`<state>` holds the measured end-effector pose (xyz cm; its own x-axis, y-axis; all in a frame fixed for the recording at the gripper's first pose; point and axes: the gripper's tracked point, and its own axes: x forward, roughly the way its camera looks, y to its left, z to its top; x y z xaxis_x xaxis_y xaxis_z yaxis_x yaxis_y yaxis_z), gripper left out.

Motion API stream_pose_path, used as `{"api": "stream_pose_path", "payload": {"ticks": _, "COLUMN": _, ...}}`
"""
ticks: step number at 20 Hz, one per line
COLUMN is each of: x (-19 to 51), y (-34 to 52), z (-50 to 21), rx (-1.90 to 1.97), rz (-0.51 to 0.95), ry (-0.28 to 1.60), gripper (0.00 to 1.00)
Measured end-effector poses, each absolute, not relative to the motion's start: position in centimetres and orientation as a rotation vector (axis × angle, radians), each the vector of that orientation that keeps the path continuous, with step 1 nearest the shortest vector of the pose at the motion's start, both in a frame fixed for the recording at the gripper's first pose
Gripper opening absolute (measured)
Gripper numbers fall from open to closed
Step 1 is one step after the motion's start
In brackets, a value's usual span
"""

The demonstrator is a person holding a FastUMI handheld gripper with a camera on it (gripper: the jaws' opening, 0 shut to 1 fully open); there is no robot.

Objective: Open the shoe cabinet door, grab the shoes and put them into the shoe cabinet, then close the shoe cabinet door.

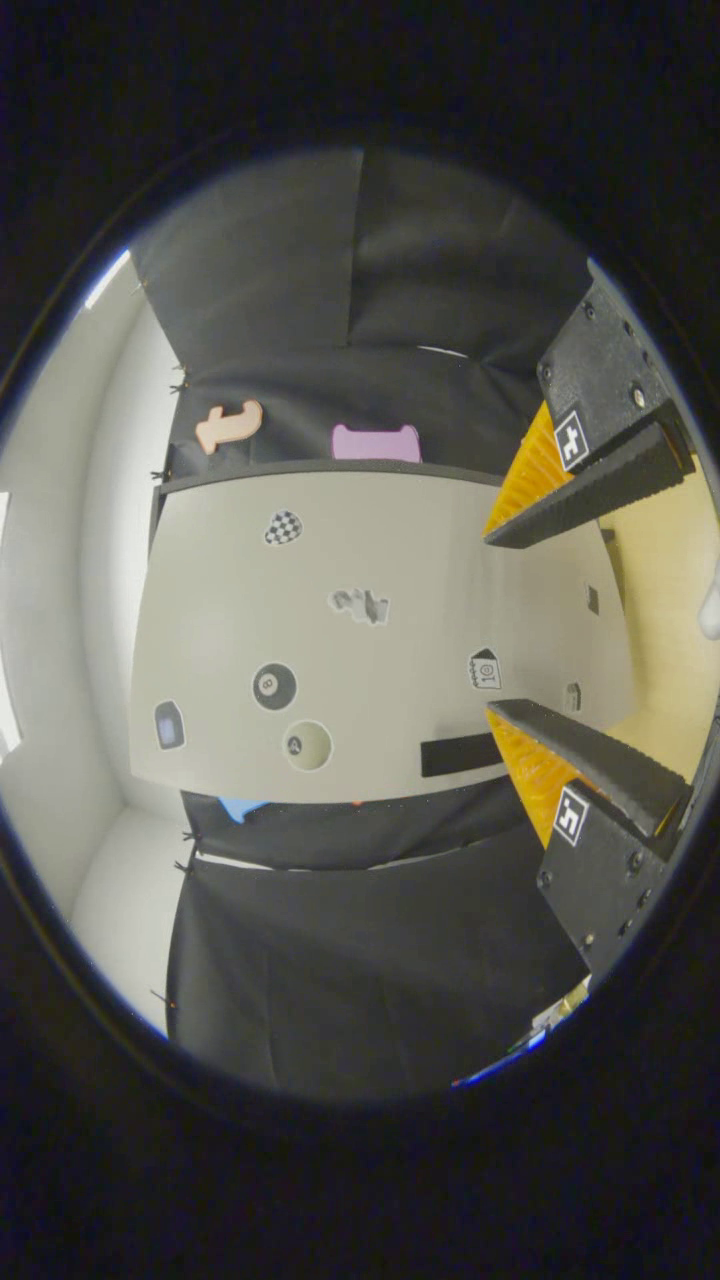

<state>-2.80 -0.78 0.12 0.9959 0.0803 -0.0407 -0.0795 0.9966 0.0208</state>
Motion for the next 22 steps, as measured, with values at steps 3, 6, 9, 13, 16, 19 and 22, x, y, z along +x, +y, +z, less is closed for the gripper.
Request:
{"api": "stream_pose_path", "payload": {"ticks": 3, "x": -3.4, "y": -2.6, "z": 1.5, "rx": 0.025, "rz": 0.04, "ry": 0.026, "gripper": 0.99}}
{"api": "stream_pose_path", "payload": {"ticks": 6, "x": -3.8, "y": -3.8, "z": 2.0, "rx": 0.024, "rz": 0.017, "ry": 0.025, "gripper": 0.99}}
{"api": "stream_pose_path", "payload": {"ticks": 9, "x": -4.3, "y": -4.5, "z": 2.3, "rx": 0.026, "rz": 0.007, "ry": 0.026, "gripper": 0.99}}
{"api": "stream_pose_path", "payload": {"ticks": 13, "x": -4.6, "y": -5.0, "z": 2.4, "rx": 0.022, "rz": 0.003, "ry": 0.024, "gripper": 0.99}}
{"api": "stream_pose_path", "payload": {"ticks": 16, "x": -4.9, "y": -5.0, "z": 2.2, "rx": 0.028, "rz": 0.006, "ry": 0.027, "gripper": 0.99}}
{"api": "stream_pose_path", "payload": {"ticks": 19, "x": -5.0, "y": -5.0, "z": 2.4, "rx": 0.024, "rz": 0.009, "ry": 0.026, "gripper": 0.99}}
{"api": "stream_pose_path", "payload": {"ticks": 22, "x": -5.2, "y": -5.0, "z": 2.4, "rx": 0.019, "rz": 0.01, "ry": 0.024, "gripper": 0.99}}
